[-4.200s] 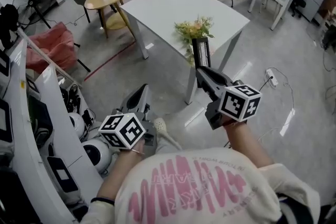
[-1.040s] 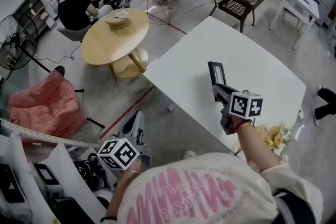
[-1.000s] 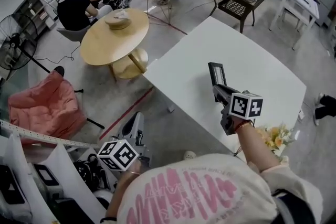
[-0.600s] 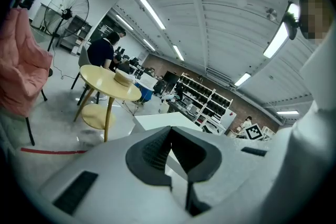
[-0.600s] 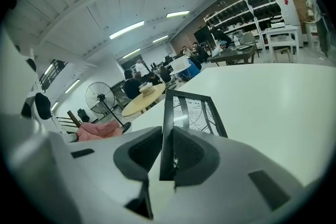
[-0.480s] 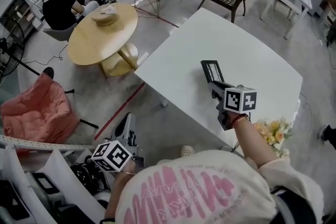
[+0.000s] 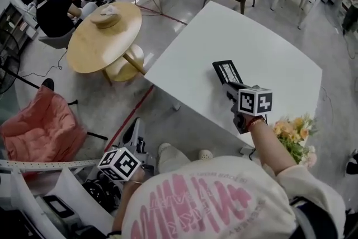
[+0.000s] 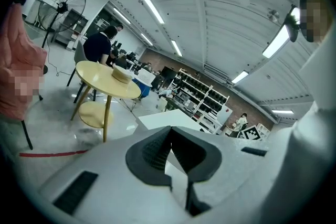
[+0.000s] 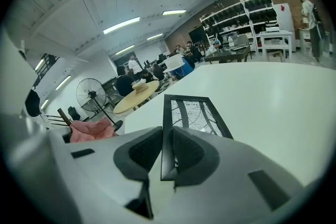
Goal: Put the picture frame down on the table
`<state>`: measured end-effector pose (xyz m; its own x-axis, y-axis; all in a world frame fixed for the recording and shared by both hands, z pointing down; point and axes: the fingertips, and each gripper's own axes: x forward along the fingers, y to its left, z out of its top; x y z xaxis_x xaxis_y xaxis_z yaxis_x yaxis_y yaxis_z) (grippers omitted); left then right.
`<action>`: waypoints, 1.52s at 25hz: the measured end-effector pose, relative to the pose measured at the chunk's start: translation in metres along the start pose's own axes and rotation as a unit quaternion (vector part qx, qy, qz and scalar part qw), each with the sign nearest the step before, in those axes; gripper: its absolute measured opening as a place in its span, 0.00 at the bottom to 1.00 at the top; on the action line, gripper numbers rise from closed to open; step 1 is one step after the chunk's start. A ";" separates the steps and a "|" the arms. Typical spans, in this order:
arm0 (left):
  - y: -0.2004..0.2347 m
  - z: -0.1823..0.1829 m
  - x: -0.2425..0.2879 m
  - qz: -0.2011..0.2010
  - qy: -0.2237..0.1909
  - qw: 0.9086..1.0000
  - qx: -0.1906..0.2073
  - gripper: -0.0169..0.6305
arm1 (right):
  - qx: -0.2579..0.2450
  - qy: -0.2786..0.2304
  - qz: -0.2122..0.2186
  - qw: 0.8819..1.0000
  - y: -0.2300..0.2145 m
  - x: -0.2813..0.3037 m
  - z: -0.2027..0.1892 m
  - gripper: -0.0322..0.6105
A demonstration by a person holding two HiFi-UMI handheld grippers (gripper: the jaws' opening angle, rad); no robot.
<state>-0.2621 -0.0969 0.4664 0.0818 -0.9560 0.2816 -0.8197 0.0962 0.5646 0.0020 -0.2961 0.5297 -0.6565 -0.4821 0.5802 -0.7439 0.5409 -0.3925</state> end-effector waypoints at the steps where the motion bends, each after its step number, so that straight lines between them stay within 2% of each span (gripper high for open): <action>1: 0.002 0.004 0.002 -0.004 0.004 1.000 0.004 0.03 | 0.005 0.001 -0.003 1.000 0.001 0.001 -0.001 0.16; 14: 0.013 0.044 0.035 -0.053 0.028 0.998 0.025 0.03 | 0.017 0.020 -0.057 0.998 0.011 0.017 -0.010 0.16; 25: 0.005 0.051 0.062 -0.090 0.043 0.994 0.036 0.03 | 0.011 0.032 -0.083 0.996 0.009 0.021 -0.023 0.16; 38: 0.007 0.042 0.061 -0.085 0.057 0.994 0.034 0.03 | -0.008 0.058 -0.098 0.993 0.006 0.024 -0.037 0.16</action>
<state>-0.2864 -0.1664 0.4554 0.2838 -0.9188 0.2744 -0.8241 -0.0874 0.5596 -0.0137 -0.2787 0.5675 -0.4801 -0.4969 0.7229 -0.8530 0.4567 -0.2526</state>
